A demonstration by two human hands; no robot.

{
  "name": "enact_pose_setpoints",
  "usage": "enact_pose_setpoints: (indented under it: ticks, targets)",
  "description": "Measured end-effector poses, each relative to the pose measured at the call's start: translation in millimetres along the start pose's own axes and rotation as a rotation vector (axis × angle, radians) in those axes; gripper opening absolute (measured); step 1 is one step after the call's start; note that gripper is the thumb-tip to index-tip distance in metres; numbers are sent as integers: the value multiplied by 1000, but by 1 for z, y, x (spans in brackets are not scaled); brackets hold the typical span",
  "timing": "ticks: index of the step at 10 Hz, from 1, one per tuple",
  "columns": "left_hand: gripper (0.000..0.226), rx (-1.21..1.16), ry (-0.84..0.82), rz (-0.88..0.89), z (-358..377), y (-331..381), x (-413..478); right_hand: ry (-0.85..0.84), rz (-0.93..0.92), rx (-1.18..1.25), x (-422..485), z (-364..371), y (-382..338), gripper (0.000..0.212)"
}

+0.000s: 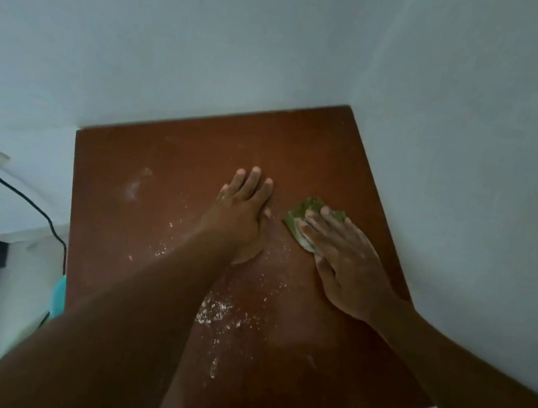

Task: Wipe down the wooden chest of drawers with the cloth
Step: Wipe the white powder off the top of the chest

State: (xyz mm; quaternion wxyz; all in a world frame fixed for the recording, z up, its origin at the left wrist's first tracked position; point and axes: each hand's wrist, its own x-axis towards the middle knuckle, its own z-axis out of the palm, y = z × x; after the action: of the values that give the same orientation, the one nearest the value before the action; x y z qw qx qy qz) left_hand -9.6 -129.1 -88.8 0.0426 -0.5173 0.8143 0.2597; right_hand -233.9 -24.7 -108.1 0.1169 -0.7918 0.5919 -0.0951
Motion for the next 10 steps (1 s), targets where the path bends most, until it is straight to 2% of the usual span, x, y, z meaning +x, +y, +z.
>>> enact_pose_setpoints:
  ticks: [1, 2, 3, 4, 5, 6, 7, 8, 9, 10]
  targets:
    - [59, 9, -7, -8, -3, 5, -3, 14, 48, 82, -90, 3, -27, 49]
    - [59, 23, -6, -33, -6, 11, -4, 96, 70, 139, -176, 8, -38, 44]
    - [59, 26, 1, -45, -5, 16, -6, 74, 109, 244, -238, 16, -48, 39]
    - [59, 37, -3, -53, -6, 19, -5, 214, -74, -73, -259, 71, -5, 67]
    - [59, 43, -44, -41, -9, 17, -3, 736, -646, 735, -219, 58, -19, 55]
    - [62, 88, -33, -2, -17, 2, -6, 367, 22, 405, -104, -60, -29, 46]
    - [66, 118, 1, -27, -20, -24, -30, 355, 181, 325, 26, -99, -31, 45]
    - [66, 129, -19, -34, -9, -41, -51, 196, 139, 238, 148, -79, -20, 49]
    - [65, 91, 23, -27, 2, -47, -48, -77, 95, 60, 202, -33, -13, 49]
    - [63, 51, 41, -27, 5, -51, -44, -112, 108, -131, 193, 14, -14, 58]
